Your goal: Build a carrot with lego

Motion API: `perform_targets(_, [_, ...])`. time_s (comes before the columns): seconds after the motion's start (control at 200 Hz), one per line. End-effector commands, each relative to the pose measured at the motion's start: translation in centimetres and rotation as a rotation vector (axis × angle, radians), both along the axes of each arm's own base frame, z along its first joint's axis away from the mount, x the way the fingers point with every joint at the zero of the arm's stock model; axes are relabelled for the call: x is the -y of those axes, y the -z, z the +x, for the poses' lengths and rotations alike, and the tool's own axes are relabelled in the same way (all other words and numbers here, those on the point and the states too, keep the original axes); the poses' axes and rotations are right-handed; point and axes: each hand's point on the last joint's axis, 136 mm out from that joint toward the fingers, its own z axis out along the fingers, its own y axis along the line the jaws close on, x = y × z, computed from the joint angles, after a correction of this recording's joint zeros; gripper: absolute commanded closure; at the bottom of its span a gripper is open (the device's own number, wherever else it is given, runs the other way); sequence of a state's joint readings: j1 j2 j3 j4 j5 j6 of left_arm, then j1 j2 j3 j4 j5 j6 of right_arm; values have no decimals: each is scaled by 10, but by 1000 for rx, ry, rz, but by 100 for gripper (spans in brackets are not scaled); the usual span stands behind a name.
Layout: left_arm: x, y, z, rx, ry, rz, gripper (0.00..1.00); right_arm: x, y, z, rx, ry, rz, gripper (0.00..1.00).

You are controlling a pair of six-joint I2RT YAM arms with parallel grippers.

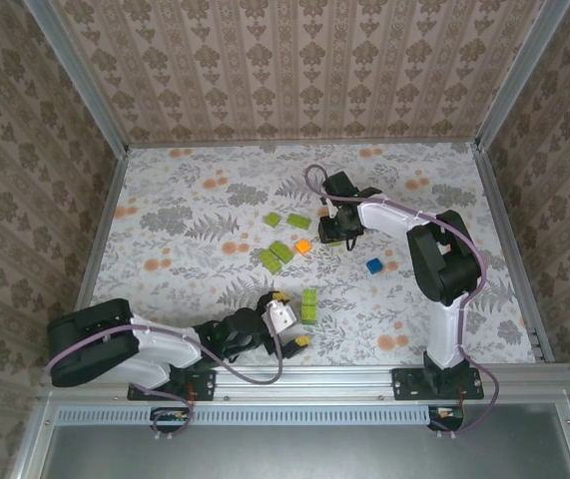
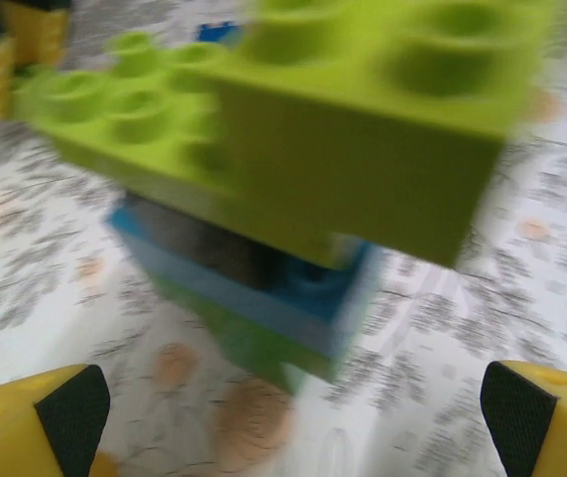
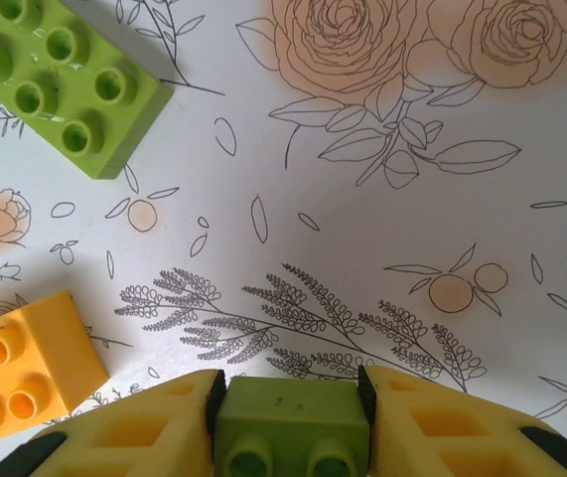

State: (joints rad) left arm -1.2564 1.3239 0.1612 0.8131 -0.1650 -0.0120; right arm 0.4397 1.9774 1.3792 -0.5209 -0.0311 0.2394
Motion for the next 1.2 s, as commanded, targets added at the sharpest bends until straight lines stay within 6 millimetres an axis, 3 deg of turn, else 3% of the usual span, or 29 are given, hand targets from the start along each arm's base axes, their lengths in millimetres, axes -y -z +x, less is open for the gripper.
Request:
perform_targets(0.0, [-5, -11, 34, 19, -241, -39, 0, 0, -16, -3, 45, 16, 1, 61])
perform_targets(0.195, [28, -1, 30, 2, -189, -8, 0, 6, -14, -6, 54, 19, -20, 61])
perform_targets(0.32, [38, 6, 22, -22, -152, -5, 0, 5, -15, -5, 58, 19, -12, 61])
perform_targets(0.82, [7, -13, 20, 15, -194, -46, 0, 2, -9, -9, 47, 31, -4, 62])
perform_targets(0.975, [-4, -22, 11, 15, -154, -46, 0, 1, -4, -25, 37, 26, -8, 62])
perform_targets(1.195, [-35, -21, 10, 37, -183, 9, 0, 5, -3, -51, 53, 41, -34, 63])
